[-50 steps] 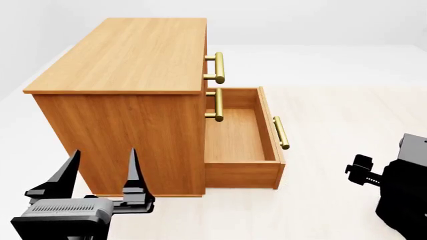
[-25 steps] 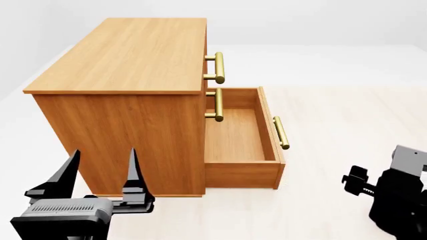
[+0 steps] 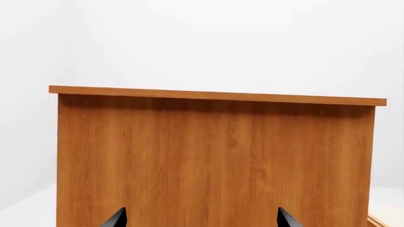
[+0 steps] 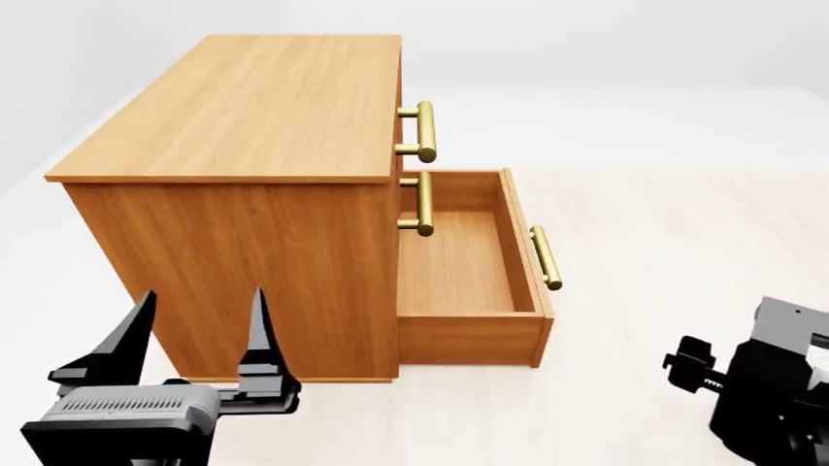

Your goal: Put the bowl on top of the cabinet.

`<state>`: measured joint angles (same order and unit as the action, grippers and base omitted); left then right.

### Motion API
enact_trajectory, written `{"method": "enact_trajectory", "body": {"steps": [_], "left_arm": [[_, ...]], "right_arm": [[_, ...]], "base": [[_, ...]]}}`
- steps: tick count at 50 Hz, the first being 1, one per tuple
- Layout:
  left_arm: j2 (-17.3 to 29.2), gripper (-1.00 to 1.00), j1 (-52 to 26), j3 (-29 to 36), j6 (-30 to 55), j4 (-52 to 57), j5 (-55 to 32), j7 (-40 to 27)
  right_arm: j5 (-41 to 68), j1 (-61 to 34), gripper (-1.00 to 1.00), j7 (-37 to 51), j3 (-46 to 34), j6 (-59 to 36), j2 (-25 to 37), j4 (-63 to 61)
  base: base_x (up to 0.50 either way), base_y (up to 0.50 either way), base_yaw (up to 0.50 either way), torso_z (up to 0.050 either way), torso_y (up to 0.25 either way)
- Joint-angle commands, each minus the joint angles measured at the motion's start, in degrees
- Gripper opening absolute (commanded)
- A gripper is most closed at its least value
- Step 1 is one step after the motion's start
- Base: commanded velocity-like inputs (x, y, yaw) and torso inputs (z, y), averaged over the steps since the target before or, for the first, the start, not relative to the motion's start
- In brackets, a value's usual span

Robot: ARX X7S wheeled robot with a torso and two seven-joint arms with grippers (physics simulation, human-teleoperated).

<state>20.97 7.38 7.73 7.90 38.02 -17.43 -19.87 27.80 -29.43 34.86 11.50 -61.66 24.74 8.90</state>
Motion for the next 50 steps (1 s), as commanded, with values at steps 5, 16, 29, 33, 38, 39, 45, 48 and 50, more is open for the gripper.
{"method": "enact_trajectory", "body": {"steps": [5, 16, 29, 33, 38, 39, 45, 48, 50], "left_arm": [[0.2, 1.0, -0.1, 0.3, 0.1, 0.1, -0.1, -0.3], [0.4, 1.0, 0.0, 0.5, -0.2, 0.0, -0.2, -0.4], [0.5, 1.0, -0.2, 0.6, -0.3, -0.4, -0.3, -0.6], [0.6, 1.0, -0.2, 0.5, -0.3, -0.3, -0.4, -0.7], [0.6, 1.0, -0.2, 0.7, -0.3, -0.3, -0.4, -0.8], [0.7, 1.0, -0.2, 0.7, -0.4, -0.3, -0.4, -0.8], [0.8, 1.0, -0.2, 0.7, -0.3, -0.2, -0.5, -0.9], [0.8, 1.0, -0.2, 0.8, -0.3, -0.2, -0.5, -1.0], [0.9, 1.0, -0.2, 0.6, -0.1, 0.1, -0.7, -1.1]], "right_arm": [[-0.6, 0.0, 1.0, 0.1, -0.8, 1.0, -0.2, 1.5], [-1.0, 0.1, 1.0, -0.1, -2.1, 1.4, -0.5, 1.8], [-1.7, -0.7, 1.0, -0.5, -3.5, 2.4, -0.8, 3.6], [-1.8, -0.5, 1.0, -0.6, -3.6, 2.9, -0.8, 4.1], [-2.0, -0.6, 1.0, -0.8, -3.9, 3.5, -1.0, 5.2], [-2.2, -0.7, 1.0, -0.9, -4.0, 3.8, -1.0, 5.7], [-2.2, -0.8, 1.0, -0.9, -4.2, 3.9, -1.0, 6.1], [-2.2, -0.6, 1.0, -1.0, -4.2, 4.1, -1.1, 6.2], [-2.2, -0.4, 1.0, -1.0, -4.2, 4.2, -1.0, 6.3]], "base": [[0.0, 0.0, 0.0, 0.0, 0.0], [0.0, 0.0, 0.0, 0.0, 0.0], [0.0, 0.0, 0.0, 0.0, 0.0], [0.0, 0.0, 0.0, 0.0, 0.0], [0.0, 0.0, 0.0, 0.0, 0.0], [0.0, 0.0, 0.0, 0.0, 0.0], [0.0, 0.0, 0.0, 0.0, 0.0], [0.0, 0.0, 0.0, 0.0, 0.0], [0.0, 0.0, 0.0, 0.0, 0.0]]}}
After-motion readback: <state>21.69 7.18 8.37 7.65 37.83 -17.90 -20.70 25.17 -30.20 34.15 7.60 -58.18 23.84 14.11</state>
